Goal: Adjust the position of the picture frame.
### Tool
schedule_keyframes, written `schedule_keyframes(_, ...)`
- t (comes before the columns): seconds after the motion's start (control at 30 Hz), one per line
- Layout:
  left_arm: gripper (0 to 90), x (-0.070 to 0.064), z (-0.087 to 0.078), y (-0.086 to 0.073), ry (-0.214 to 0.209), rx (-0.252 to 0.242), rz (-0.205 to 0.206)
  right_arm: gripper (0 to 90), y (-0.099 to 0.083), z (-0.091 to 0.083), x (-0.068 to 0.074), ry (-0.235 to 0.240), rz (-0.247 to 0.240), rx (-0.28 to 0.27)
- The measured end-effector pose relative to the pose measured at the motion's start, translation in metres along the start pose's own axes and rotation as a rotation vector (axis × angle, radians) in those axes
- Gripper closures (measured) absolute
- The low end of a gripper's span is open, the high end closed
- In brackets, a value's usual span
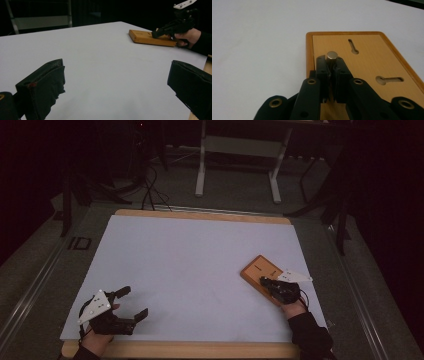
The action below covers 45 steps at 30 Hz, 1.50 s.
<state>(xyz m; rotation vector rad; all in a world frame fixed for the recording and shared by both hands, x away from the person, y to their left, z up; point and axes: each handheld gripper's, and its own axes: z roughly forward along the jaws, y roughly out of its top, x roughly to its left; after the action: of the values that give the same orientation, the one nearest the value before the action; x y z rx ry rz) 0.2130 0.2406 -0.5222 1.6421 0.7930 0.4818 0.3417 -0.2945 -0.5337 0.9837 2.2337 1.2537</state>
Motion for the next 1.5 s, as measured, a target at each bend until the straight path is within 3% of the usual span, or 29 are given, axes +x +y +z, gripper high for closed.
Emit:
schedule_keyframes(0.2, 1.5, 0.0, 0.0, 0.0, 0.0, 0.0, -0.001, 84.9, 0.004, -0.005, -0.002, 0.011, 0.023, -0.009)
schedule_keyframes(0.4, 1.5, 0.0, 0.0, 0.0, -0.001, 0.0, -0.002, 85.0, 0.012, -0.012, -0.002, 0.016, 0.003, -0.032)
schedule_keyframes(0.9, 1.5, 0.0, 0.0, 0.0, -0.001, -0.001, 0.001, 84.9, 0.062, -0.028, 0.011, 0.073, -0.059, -0.11)
schedule_keyframes(1.2, 1.5, -0.001, -0.001, 0.0, -0.003, 0.0, 0.005, 84.8, 0.086, -0.016, 0.027, 0.14, -0.116, -0.114)
schedule_keyframes(1.5, 1.5, -0.001, -0.001, 0.0, -0.006, -0.002, 0.004, 84.8, 0.098, 0.012, 0.047, 0.21, -0.154, -0.102)
